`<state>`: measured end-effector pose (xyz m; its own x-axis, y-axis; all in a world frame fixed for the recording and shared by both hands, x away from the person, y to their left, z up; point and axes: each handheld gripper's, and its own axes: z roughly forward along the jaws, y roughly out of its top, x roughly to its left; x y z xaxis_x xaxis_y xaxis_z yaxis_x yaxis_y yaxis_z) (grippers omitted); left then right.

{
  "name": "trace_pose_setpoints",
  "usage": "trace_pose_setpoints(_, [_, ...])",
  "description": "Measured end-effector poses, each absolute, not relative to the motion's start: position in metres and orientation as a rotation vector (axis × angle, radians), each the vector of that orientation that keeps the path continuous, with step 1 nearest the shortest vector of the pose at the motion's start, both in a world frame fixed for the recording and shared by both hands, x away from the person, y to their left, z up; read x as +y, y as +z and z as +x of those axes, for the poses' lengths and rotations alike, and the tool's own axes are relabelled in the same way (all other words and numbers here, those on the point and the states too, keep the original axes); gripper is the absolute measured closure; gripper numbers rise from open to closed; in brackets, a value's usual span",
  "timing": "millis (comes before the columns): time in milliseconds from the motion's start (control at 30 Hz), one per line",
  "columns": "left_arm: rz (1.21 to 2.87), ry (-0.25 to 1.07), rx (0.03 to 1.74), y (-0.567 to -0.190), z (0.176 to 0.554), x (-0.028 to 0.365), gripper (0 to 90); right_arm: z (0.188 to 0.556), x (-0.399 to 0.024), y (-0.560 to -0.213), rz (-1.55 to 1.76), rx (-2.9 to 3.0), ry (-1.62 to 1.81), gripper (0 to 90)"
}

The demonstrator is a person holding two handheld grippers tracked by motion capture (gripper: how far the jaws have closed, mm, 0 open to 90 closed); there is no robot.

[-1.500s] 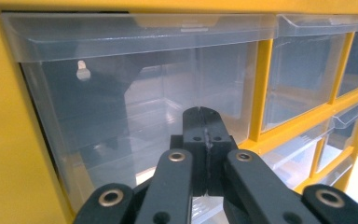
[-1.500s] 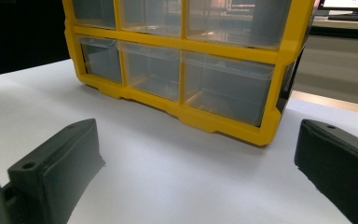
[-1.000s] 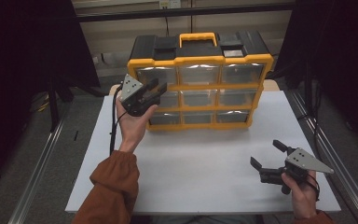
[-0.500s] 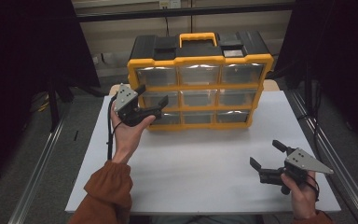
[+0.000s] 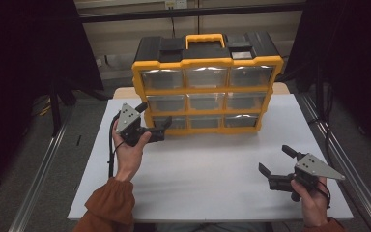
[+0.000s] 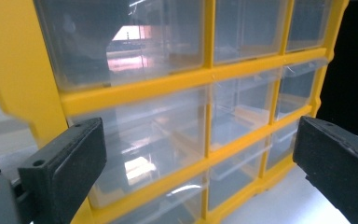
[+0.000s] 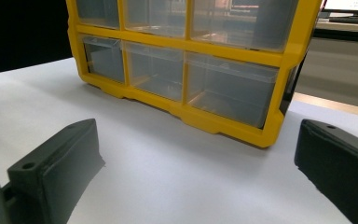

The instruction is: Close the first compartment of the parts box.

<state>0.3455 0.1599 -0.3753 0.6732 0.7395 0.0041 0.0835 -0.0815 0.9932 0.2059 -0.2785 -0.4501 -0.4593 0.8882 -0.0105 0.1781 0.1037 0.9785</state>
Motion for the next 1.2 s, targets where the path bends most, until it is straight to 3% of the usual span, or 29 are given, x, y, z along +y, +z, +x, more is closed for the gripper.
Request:
trace_pose_setpoints(200, [1.624, 0.635, 0.740, -0.398, 0.332, 0.169, 3.8, 0.206, -0.279, -0.451, 1.053, 1.731, 1.403, 0.1])
trace_pose_setpoints(333, [1.617, 0.572, 0.770, -0.409, 0.328, 0.179, 4.0, 0.206, -0.279, -0.450, 1.049, 1.738, 1.400, 0.1])
trace_pose_setpoints(1200, [1.574, 0.700, 0.903, -0.436, 0.279, 0.251, 4.9, 0.204, -0.279, -0.450, 1.058, 1.723, 1.399, 0.1])
